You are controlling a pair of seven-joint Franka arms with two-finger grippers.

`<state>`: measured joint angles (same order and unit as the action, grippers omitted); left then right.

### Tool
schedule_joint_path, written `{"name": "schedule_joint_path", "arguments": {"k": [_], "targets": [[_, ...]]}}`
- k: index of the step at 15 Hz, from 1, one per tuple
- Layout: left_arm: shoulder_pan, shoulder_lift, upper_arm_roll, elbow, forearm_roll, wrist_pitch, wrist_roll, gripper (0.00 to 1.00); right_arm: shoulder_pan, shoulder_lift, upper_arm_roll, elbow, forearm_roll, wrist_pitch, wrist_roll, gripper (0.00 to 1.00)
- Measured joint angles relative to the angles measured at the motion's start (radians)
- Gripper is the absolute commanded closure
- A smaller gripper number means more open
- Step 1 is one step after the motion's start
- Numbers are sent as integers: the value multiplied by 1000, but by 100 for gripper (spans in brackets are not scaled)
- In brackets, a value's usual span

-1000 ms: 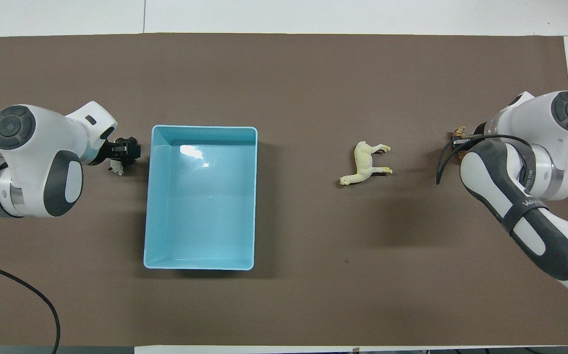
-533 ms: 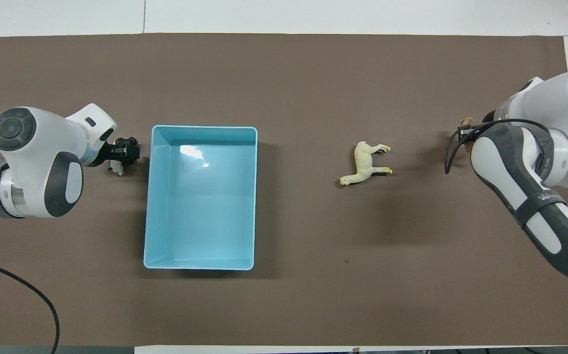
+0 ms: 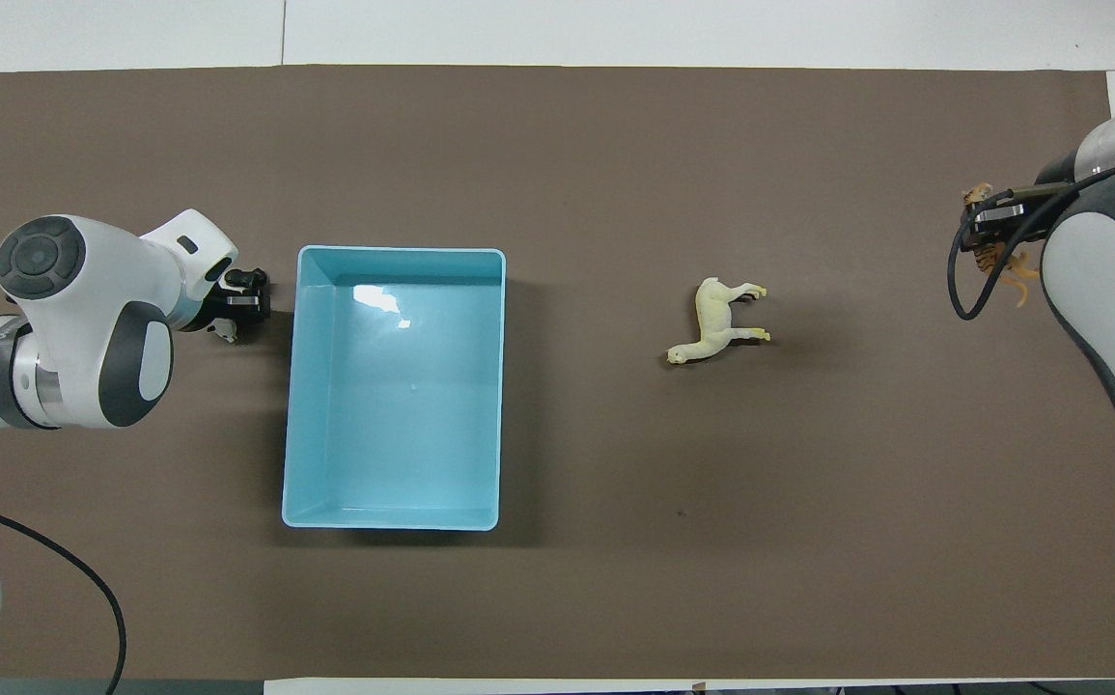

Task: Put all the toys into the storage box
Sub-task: 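Carry the panda over the blue box and drop it with the left gripper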

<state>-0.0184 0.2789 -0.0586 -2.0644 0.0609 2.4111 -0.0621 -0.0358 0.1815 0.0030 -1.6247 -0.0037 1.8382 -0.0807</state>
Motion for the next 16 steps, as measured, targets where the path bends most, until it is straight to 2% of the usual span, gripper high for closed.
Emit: {"name": "schedule_joint_path", "arguments": {"k": [2, 3, 7, 9, 12, 13, 14, 15, 16], "targets": [[1, -3, 3, 47, 0, -67, 0, 96, 0, -1, 0, 1, 0, -5, 0, 100], [1, -7, 3, 99, 0, -142, 0, 96, -1, -1, 0, 1, 0, -7, 0, 100], [-14, -42, -14, 391, 0, -546, -30, 95, -1, -1, 0, 1, 0, -9, 0, 100], [-67, -77, -21, 423, -1, -628, -112, 93, -1, -1, 0, 1, 0, -12, 0, 100], [-208, -112, -29, 354, -1, -638, -320, 90, 0, -2, 2, 2, 0, -12, 12, 100], [-255, -122, -31, 309, -1, -614, -384, 83, 0, -3, 8, 2, 0, -13, 25, 100], [-296, -135, -32, 258, -1, -577, -438, 55, 1, -6, 20, 4, 0, -16, 50, 100], [-329, -150, -33, 205, -1, -538, -474, 9, 1, -9, 38, 5, 0, -22, 85, 100], [-351, -165, -33, 161, -1, -508, -493, 0, 2, -14, 61, 5, 0, -31, 126, 100]]}}
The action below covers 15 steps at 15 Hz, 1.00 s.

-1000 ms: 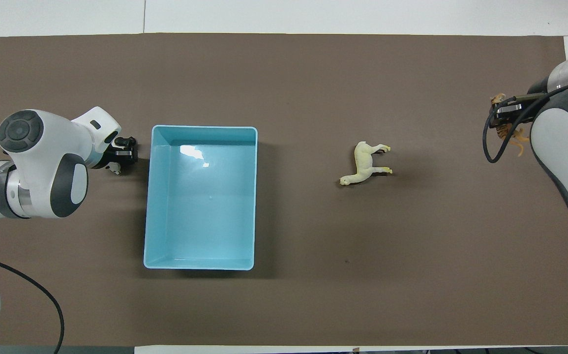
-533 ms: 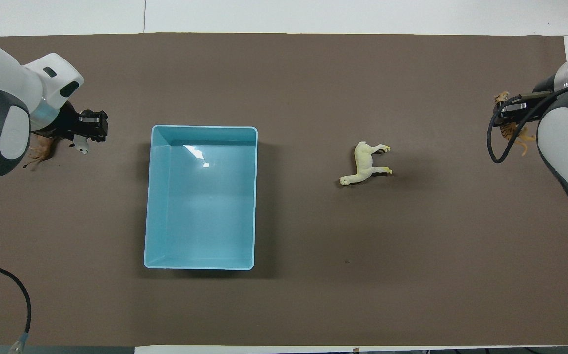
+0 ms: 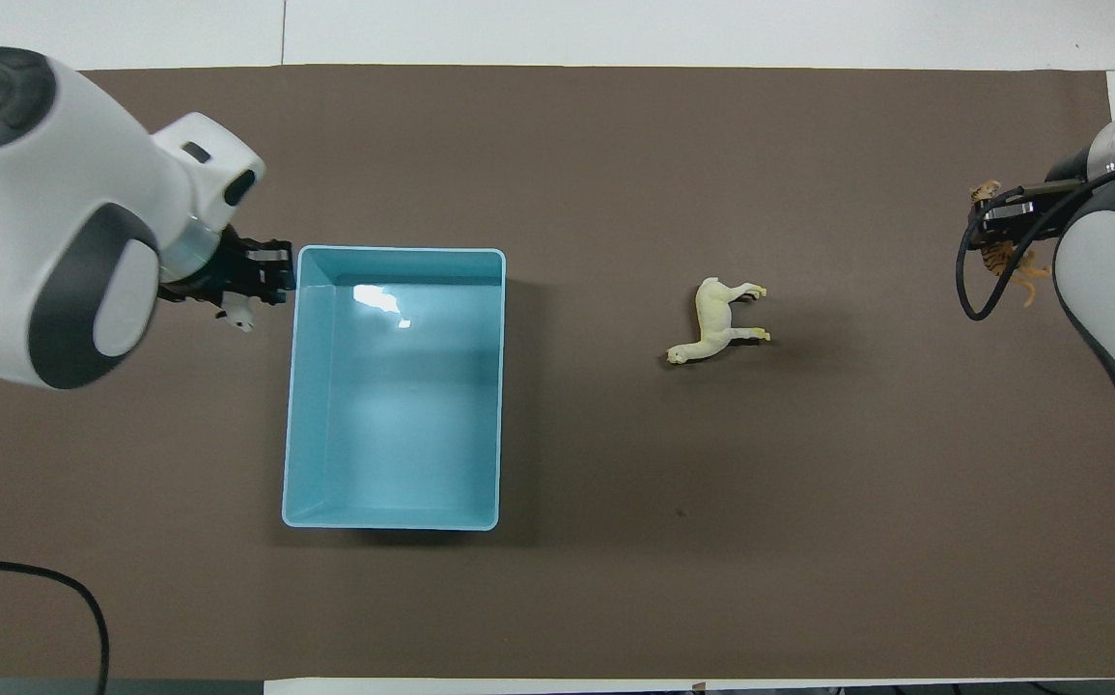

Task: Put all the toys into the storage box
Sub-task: 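Carry the panda over the blue box and drop it with the left gripper, then drop the tiger in the box with the right gripper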

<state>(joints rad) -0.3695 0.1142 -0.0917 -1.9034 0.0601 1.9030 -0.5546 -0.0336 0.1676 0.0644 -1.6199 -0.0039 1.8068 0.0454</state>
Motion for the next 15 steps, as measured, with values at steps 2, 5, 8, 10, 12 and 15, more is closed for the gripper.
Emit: {"name": "schedule_joint_path", "arguments": {"k": [2, 5, 8, 10, 12, 15], "targets": [[-10, -25, 3, -36, 0, 16, -7, 0, 2, -7, 57, 6, 0, -11, 102, 100], [29, -70, 32, -16, 3, 0, 65, 0, 31, -11, 137, 43, -2, -47, 270, 100], [201, -87, 45, 20, 5, 33, 358, 0, 182, -11, 149, 69, -24, -58, 489, 100], [342, -74, 51, 13, 5, 136, 592, 0, 315, -3, 153, 86, -30, -57, 647, 100], [459, -31, 54, 4, 6, 246, 815, 0, 445, 28, 154, 114, -38, -37, 781, 100], [587, 67, 54, 3, 6, 408, 1036, 0, 586, 121, 151, 172, -56, 47, 930, 100]]}}
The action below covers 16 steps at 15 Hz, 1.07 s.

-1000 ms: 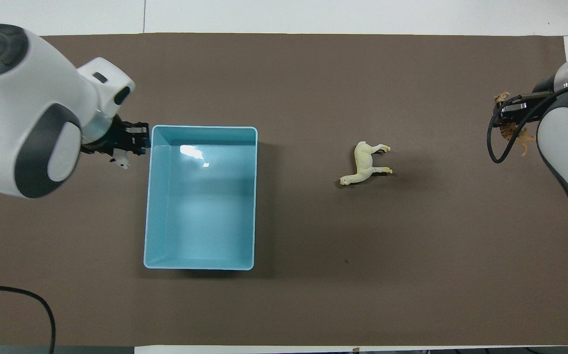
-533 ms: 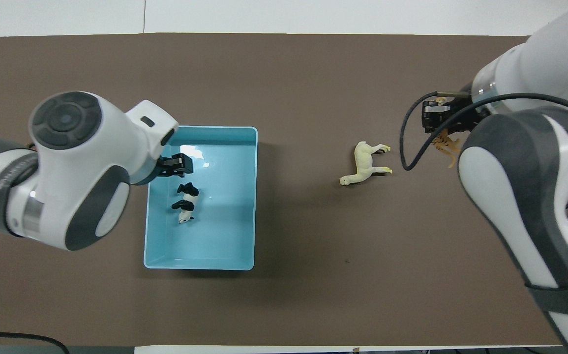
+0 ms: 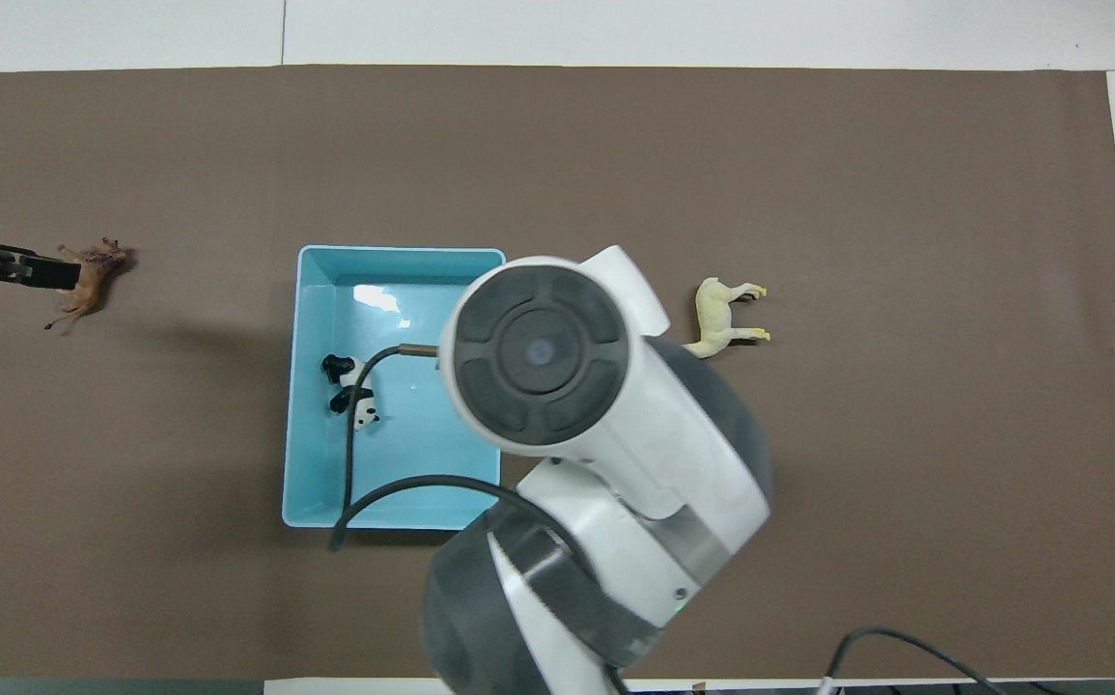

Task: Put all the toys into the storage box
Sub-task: 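Drop the tiger in the box with the right gripper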

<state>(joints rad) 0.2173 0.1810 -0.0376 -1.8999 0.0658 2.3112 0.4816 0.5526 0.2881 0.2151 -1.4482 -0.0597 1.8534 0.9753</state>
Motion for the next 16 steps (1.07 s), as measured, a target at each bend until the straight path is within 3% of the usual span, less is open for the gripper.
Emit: {"name": "schedule_joint_path", "arguments": {"k": [5, 8, 9, 10, 16], "targets": [[40, 136, -3, -3, 29, 189, 103, 0, 161, 229, -22, 161, -99, 72, 127, 100], [43, 190, -7, -5, 30, 237, 118, 0, 225, 357, -30, 220, -131, 154, 157, 100], [44, 198, -7, -6, 31, 246, 119, 0, 232, 374, -30, 219, -132, 166, 157, 22], [45, 204, -7, -8, 32, 255, 121, 0, 238, 384, -30, 218, -133, 167, 157, 0], [51, 237, -7, -64, 33, 349, 125, 0, 236, 373, -38, 225, -134, 88, 193, 0]]}}
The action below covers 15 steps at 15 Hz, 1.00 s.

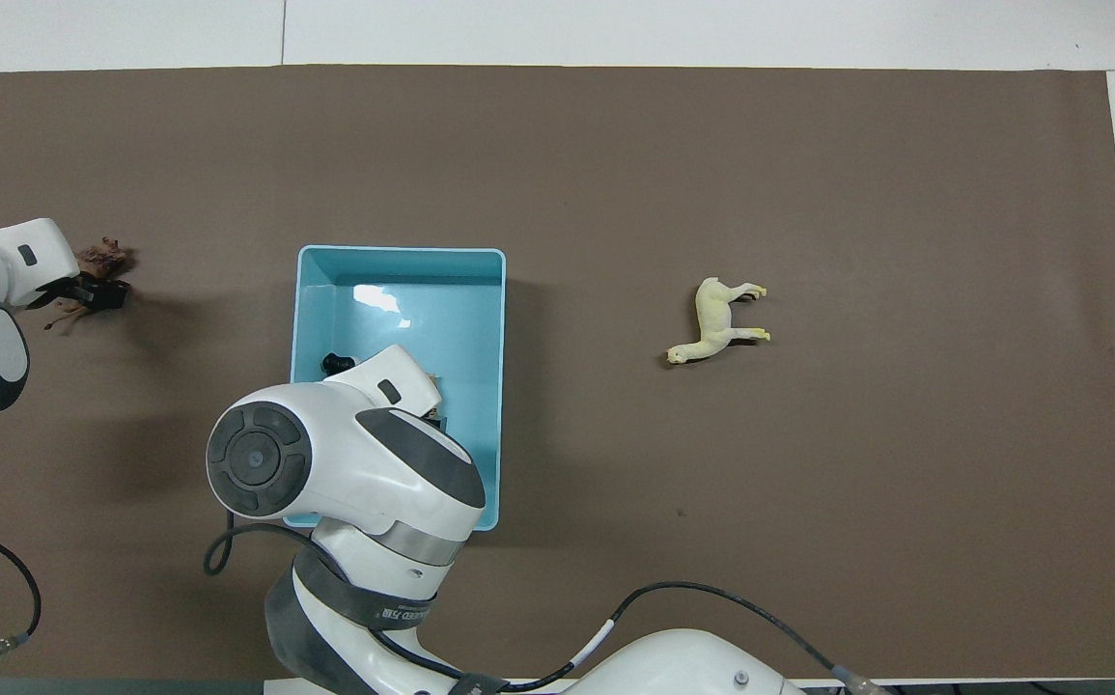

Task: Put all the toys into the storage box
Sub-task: 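Drop the tiger in the box with the right gripper, then lift the brown horse into the box with the left gripper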

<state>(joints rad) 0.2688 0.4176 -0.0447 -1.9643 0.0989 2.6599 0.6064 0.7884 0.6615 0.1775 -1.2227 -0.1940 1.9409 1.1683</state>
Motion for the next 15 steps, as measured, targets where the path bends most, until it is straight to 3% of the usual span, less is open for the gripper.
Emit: {"name": "schedule_joint_path", "arguments": {"k": [2, 5, 8, 10, 13, 15], "targets": [[0, 0, 0, -1, 0, 14, 0, 1, -17, -24, -21, 18, 0, -70, 9, 0], [0, 1, -2, -2, 0, 16, 0, 58, -126, -108, -34, 25, -5, -189, -36, 0], [0, 0, -6, -1, 0, 17, 0, 100, -280, -185, -34, 0, -5, -270, -196, 0], [0, -4, -4, 1, 1, 22, 0, 100, -373, -220, -34, -88, -5, -234, -258, 0], [0, -5, -6, 12, 1, -1, -23, 100, -489, -272, -33, -336, -5, 10, -336, 0], [-6, -7, -13, 60, 1, -102, -64, 100, -551, -306, -34, -501, -5, 185, -382, 0]]}}
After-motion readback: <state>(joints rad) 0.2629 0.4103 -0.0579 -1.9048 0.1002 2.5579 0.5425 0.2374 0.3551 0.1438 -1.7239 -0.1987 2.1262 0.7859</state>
